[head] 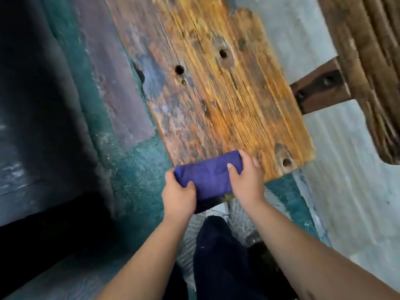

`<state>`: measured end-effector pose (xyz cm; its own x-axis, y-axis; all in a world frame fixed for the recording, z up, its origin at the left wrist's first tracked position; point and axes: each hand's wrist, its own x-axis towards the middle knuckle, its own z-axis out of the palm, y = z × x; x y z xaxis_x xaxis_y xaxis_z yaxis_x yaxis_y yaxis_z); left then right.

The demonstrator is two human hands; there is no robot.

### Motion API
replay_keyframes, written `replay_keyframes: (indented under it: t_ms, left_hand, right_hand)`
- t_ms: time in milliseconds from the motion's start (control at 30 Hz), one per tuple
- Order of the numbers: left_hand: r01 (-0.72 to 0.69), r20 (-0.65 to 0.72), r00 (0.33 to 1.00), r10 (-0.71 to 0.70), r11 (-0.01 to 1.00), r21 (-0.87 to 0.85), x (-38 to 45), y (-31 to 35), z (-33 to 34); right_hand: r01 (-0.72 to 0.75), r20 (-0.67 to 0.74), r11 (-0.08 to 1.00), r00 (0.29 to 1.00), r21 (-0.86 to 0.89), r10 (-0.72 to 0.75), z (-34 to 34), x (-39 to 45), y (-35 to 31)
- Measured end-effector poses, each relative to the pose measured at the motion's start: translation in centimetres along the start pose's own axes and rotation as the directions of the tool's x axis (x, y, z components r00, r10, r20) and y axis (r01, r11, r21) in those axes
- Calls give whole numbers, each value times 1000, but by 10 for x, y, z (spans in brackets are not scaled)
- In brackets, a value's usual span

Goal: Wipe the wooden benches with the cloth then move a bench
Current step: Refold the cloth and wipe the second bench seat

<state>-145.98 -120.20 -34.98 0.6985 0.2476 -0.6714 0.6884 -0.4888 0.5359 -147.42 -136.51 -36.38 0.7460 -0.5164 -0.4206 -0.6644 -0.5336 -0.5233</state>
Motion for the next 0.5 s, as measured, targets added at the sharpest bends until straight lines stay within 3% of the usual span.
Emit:
replay_keyframes:
  t_ms: [33,100,133,200,233,300,367,500]
  left_hand:
    - [-7,-111,994,15,997,71,-2,2,5]
    - [-105,-272,945,180,958,268,-10,10,13]
    - [-216,-250,917,312,913,347,-15,11,18]
    - [-445,-1,854,520,732,516,-18,4,28]
    - [-505,122,826,550,625,595,-17,-3,32]
    - [-513,235,818,525,483,710,-4,-17,35]
    - [-510,247,807,536,423,749,11,-21,33]
    - [-514,190,774,603,425,745,42,-7,23]
  right_hand:
    - [48,-38,992,998,-113,-53,1,1,2]
    - [159,-97,951,977,-267,-190,0,1,1]
    - [244,-58,920,960,-308,-274,1,1,0]
    - [451,139,787,890,-421,-435,4,2,4]
    - [536,237,696,841,-477,-486,7,3,9]
    - [617,338,581,783,-530,-522,13,12,18]
    - [626,336,562,773,-540,-538,18,21,19]
    - [648,317,535,747,-542,-584,29,49,-4]
